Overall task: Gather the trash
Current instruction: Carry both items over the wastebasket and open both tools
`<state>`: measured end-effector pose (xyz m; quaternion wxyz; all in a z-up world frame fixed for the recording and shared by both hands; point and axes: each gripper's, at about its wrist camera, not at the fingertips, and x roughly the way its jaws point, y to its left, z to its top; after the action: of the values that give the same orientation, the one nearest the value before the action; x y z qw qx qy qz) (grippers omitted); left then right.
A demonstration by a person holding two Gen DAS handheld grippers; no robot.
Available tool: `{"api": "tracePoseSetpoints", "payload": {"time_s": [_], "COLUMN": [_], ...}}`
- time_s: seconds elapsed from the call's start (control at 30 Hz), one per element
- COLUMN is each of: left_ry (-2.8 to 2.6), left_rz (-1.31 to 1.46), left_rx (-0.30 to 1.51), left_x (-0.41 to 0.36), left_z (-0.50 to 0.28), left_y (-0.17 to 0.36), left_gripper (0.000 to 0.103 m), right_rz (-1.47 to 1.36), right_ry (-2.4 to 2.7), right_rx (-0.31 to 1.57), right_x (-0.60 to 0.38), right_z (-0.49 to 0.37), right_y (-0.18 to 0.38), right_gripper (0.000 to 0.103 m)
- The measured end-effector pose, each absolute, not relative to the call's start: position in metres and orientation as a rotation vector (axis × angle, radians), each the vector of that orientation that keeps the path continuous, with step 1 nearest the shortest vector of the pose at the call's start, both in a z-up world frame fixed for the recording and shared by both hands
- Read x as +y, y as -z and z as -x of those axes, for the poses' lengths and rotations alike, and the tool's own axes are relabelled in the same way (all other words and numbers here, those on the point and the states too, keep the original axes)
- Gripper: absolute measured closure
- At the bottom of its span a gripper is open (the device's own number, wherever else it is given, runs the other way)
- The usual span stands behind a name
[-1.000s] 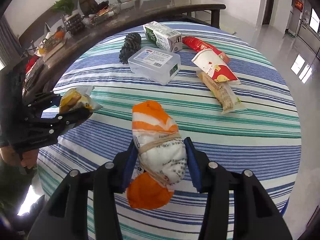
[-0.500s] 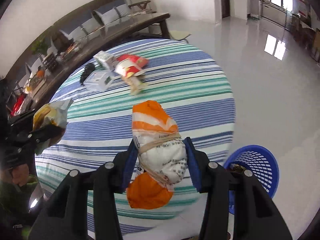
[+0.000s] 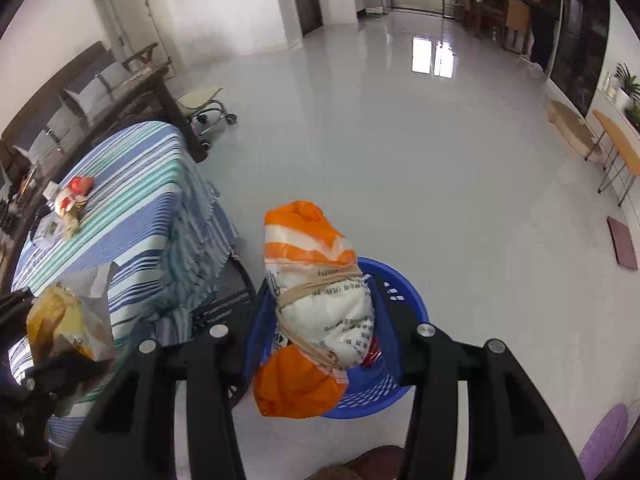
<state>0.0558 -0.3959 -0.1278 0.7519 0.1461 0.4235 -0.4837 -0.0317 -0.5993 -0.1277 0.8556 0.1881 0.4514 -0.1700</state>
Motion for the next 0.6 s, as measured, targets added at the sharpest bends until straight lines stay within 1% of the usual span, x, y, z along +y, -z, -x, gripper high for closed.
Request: {"api": "tracePoseSetpoints", "payload": {"time_s": [0.23,0.47,0.57,0.6], "left_ry": [1.024,0.993,0.986,0.982], "left_rz": [-0.351,-0.382,-0.397,-0.402], "left_rx": [1.008,1.038,1.049,1.053], "left_x": [-0.461,-0.499,-0.511,-0.514], "left_z": [-0.066,-0.069,-0.072,-0.074], "left_y": [0.203,0.248,0.262,0.266], "left_gripper": [0.055,0.054,0.051,0.044], "right_rz": [-0.474,-0.518,-0.536,-0.542], "right_ry": [0.379,0.367,0.357,0.349], "right_rx": [0.979,0.992,0.999,1.002], "right_x": [-0.638,-0.657,-0.666,-0.667], "right_z": [0.031,0.028,0.028,0.027], "right_y": [0.176,0.189,0.195,0.197], "right_gripper": [0.057,0.057,0.055,0.051]}}
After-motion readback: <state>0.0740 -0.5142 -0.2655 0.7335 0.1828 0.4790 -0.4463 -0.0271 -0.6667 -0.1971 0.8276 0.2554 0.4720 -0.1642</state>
